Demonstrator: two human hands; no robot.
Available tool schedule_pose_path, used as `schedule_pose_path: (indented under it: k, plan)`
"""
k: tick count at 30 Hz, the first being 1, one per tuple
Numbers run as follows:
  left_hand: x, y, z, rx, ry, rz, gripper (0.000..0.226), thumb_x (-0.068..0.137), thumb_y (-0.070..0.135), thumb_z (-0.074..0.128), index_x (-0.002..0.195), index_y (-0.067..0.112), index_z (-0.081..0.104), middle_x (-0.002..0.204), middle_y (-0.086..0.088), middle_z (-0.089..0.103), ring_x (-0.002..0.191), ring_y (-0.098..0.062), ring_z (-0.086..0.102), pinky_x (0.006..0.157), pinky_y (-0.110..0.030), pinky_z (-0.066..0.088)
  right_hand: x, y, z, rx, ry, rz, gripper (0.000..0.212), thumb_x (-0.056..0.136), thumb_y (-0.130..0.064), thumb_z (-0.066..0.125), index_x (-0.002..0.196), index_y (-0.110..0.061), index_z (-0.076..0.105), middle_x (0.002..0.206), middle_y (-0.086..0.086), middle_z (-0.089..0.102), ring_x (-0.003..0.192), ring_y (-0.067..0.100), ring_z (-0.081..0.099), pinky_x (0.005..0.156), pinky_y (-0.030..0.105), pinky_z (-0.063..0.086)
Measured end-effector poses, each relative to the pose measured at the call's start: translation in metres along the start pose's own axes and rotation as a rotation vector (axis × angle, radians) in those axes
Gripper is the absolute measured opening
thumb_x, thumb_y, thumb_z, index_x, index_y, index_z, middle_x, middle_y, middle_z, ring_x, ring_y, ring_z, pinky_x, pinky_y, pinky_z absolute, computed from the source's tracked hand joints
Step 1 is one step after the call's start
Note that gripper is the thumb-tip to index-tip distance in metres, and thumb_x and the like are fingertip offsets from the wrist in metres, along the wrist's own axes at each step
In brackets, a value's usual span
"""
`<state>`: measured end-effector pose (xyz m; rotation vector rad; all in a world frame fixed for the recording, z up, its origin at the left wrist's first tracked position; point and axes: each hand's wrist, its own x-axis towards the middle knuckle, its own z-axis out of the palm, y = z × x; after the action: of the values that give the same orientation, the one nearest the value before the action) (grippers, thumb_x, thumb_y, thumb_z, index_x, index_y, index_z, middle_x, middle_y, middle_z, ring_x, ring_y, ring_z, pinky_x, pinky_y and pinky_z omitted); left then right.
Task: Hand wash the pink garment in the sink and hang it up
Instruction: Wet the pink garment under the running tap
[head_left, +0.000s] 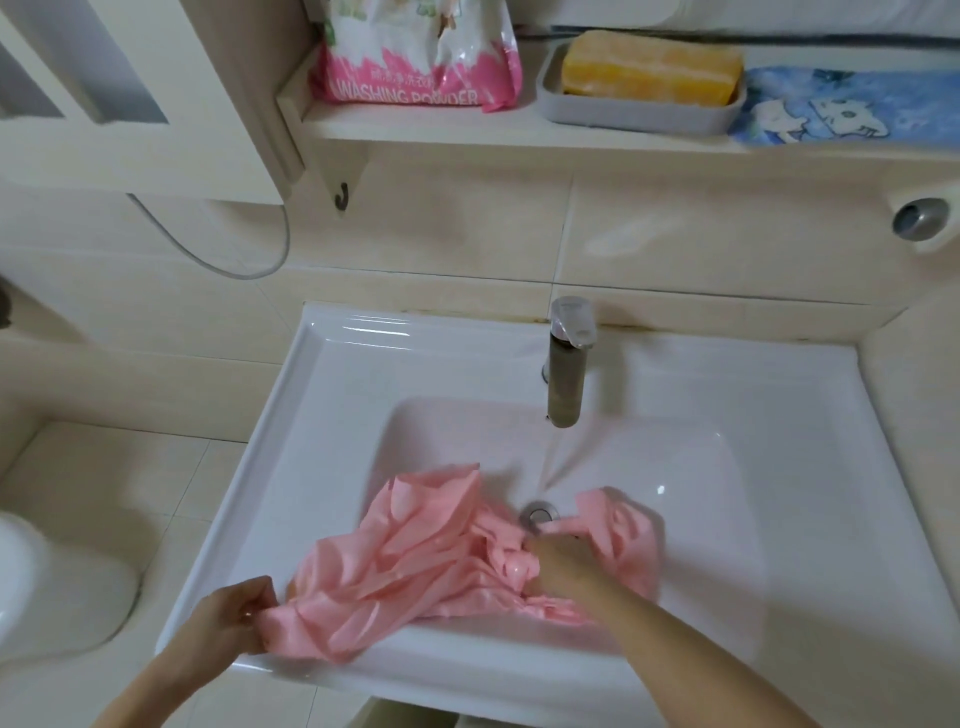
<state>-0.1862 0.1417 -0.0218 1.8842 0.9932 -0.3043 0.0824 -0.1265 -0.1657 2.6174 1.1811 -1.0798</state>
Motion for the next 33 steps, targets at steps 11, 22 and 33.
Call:
schedule_pose_path:
  k: [11,22,33]
  plan:
    - [0.014,0.030,0.003,0.100,0.258,0.198,0.038,0.061,-0.020,0.070,0.060,0.014,0.054,0.057,-0.004,0.059,0.049,-0.003,0.046,0.048,-0.011,0.031,-0.023,0.027,-0.051,0.596,0.644,0.265,0.007,0.084,-0.020,0.063,0.080,-0.025,0.060,0.071,-0.008,0.057,0.065,0.015,0.051,0.056,0.025,0.034]
    - [0.035,0.018,0.017,0.266,0.230,0.286,0.064,0.060,-0.022,0.068,0.065,0.040,0.052,0.069,0.012,0.065,0.065,-0.011,0.055,0.054,-0.014,0.039,-0.051,0.044,-0.020,0.137,0.126,0.197,0.017,0.093,-0.022,0.047,0.085,-0.029,0.061,0.105,-0.007,0.065,0.089,0.017,0.063,0.060,0.019,0.040]
    - [0.026,0.012,0.026,0.386,0.133,0.320,0.054,0.061,-0.019,0.066,0.073,0.032,0.053,0.065,0.017,0.063,0.064,-0.019,0.060,0.062,-0.022,0.045,0.002,-0.078,-0.026,0.008,0.441,-0.383,0.093,0.089,-0.023,0.060,0.150,-0.024,-0.010,0.160,0.002,-0.006,0.145,0.025,0.020,0.116,0.037,0.024]
